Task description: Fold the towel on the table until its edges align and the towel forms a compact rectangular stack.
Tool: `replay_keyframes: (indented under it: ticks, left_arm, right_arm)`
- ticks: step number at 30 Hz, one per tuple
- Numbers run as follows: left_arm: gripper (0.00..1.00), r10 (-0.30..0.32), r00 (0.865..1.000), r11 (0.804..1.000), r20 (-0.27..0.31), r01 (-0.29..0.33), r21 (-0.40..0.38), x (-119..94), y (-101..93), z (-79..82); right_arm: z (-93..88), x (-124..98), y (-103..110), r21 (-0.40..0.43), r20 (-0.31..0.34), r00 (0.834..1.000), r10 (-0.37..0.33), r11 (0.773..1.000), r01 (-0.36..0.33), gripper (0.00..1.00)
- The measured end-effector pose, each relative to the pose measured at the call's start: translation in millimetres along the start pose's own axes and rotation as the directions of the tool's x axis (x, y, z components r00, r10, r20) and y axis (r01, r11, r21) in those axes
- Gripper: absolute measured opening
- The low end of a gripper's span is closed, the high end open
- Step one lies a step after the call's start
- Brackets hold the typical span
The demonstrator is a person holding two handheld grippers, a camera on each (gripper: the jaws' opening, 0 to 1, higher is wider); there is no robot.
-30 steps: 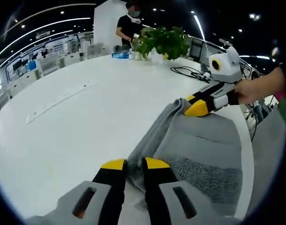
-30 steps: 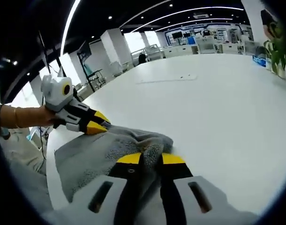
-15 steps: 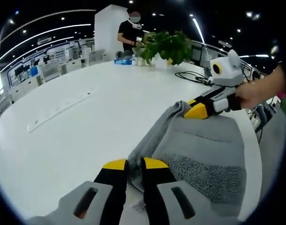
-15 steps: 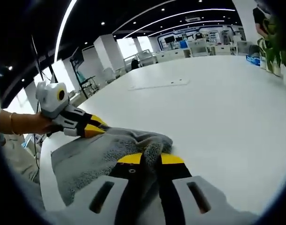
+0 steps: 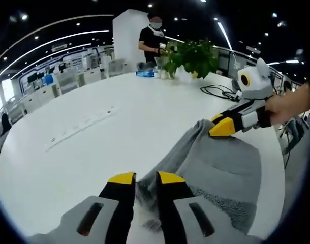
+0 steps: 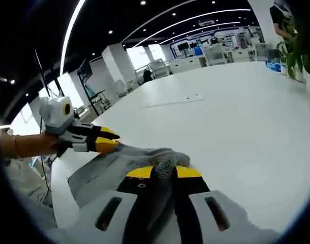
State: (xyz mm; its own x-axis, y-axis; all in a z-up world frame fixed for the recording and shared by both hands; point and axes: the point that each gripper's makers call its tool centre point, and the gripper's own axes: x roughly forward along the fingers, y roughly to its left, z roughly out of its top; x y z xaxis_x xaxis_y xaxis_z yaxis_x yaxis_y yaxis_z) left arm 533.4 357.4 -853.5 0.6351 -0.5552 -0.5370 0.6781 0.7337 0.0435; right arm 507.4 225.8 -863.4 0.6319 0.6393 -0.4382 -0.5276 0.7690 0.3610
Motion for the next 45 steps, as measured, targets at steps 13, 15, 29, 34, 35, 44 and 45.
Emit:
replay_keyframes:
  ticks: [13,15,29,34,35,44,45]
  left_arm:
    - [0.55,-0.007,1.000,0.998,0.024,0.005,0.057,-69.2,-19.4,6.7]
    - [0.59,-0.006,0.999,0.999,0.032,0.004,0.047,-79.0,-25.5,4.9]
    - [0.81,0.007,0.997,0.999,0.072,-0.010,0.040,-130.1,-63.5,-0.3]
    - [0.84,0.022,0.996,1.000,0.082,-0.024,0.019,-146.5,-71.4,-5.7]
    - [0.85,0.021,0.997,1.000,0.079,-0.022,0.010,-149.4,-74.4,-10.4]
    - [0.94,0.040,0.996,0.999,0.073,-0.038,-0.030,-161.8,-89.1,-33.7]
    - [0.94,0.041,0.997,0.999,0.071,-0.039,-0.038,-162.9,-90.7,-36.2]
  right_arm:
    - [21.2,-52.2,28.5,-0.128,0.066,0.997,0.041,0.991,-0.032,0.42]
    - [16.8,-59.9,30.6,-0.135,0.052,0.998,0.035,0.990,-0.028,0.51]
    - [-10.0,-101.3,74.9,-0.248,-0.006,0.996,0.089,0.965,-0.088,0.68]
    - [-18.8,-110.1,79.4,-0.302,-0.003,0.999,0.048,0.952,-0.046,0.80]
    - [-22.1,-112.5,80.9,-0.298,0.001,0.999,0.045,0.953,-0.042,0.82]
    - [-53.5,-126.7,94.6,-0.261,-0.031,0.998,0.051,0.964,-0.058,0.82]
    - [-58.6,-128.1,96.3,-0.259,-0.039,0.998,0.051,0.964,-0.060,0.82]
